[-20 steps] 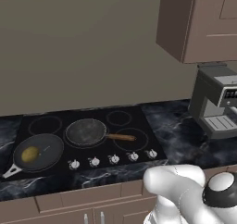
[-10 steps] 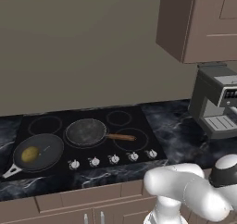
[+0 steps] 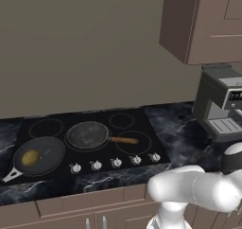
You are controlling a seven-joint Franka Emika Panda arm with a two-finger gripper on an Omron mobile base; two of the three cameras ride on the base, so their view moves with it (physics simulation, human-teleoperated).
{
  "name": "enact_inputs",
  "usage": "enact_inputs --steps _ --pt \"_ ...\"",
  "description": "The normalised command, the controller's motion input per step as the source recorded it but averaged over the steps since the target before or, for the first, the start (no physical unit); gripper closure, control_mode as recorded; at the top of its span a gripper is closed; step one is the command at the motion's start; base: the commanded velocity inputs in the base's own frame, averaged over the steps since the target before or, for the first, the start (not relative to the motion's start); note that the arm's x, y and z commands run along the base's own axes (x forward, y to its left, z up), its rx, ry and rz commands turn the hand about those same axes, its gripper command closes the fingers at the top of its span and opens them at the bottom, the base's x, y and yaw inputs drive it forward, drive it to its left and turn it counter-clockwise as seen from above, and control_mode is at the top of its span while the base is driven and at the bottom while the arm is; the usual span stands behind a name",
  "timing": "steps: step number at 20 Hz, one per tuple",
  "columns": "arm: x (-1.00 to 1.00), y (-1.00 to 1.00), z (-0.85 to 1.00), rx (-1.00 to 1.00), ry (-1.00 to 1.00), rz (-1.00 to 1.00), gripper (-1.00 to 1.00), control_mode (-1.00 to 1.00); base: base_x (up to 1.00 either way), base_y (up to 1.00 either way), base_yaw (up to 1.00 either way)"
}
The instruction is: Place both pans onto different burners. Then place the potato and the chicken drumstick on different pans.
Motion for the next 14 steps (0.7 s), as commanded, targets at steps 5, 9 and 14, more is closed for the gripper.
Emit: enact_inputs --steps 5,9,14 --pt "0.17 -0.29 -0.28 0.0 0.0 0.0 -1.0 -1.0 0.0 0.0 0.0" --pt "0.21 -0.28 -0.29 0.0 0.0 0.0 -1.0 -1.0 0.0 0.0 0.0" --pt "0.14 -0.22 -0.22 0.0 0.0 0.0 -1.0 -1.0 0.0 0.0 0.0"
